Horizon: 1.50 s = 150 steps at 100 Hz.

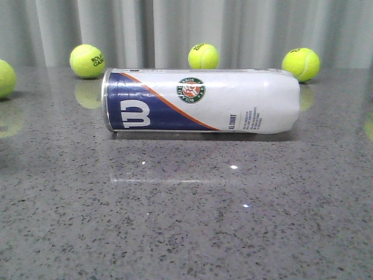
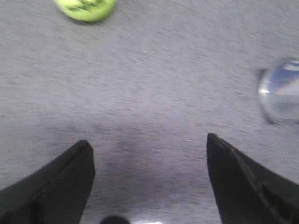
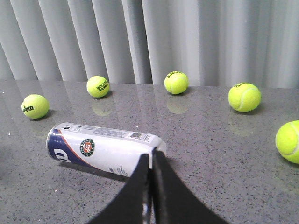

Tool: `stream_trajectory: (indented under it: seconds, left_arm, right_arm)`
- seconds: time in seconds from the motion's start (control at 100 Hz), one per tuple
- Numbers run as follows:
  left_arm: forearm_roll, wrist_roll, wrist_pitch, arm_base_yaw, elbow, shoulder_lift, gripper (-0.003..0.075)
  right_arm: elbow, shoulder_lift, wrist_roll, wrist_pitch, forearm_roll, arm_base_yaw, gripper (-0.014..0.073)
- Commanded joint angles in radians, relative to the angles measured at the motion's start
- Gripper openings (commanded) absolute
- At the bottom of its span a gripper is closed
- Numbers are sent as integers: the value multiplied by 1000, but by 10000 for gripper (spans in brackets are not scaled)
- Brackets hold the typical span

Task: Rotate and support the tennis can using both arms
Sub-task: 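Bring the left gripper down onto the can's blue-labelled end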

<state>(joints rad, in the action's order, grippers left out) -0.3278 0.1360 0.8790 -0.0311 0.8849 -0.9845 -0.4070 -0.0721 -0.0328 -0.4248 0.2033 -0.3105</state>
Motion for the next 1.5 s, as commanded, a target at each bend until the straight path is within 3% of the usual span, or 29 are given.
stream_trajectory:
  seconds: [0.0, 0.19, 0.33, 0.73, 1.22, 1.34, 1.49]
  left_arm:
    - [-213, 102, 6, 1, 67, -60, 492]
    - [-573, 328, 55, 1, 98, -200, 492]
    - [-709, 396, 125, -2, 132, -306, 492]
    - [-883, 466, 142, -156, 210, -548, 492]
    - [-1020, 486, 190, -253, 273, -691, 490]
    - [-1043, 486, 221, -255, 273, -691, 419]
    - [-1063, 486, 262, -255, 275, -692, 250]
  right_arm:
    - [-22, -13, -2, 72, -6, 6, -57]
    - [-22, -13, -2, 72, -6, 6, -57]
    - [-22, -13, -2, 72, -6, 6, -57]
    - [-22, -13, -2, 72, -6, 6, -57]
    - [-22, -13, -2, 72, -6, 6, -57]
    - [-22, -13, -2, 72, -6, 6, -57]
    - [-22, -13, -2, 72, -6, 6, -57]
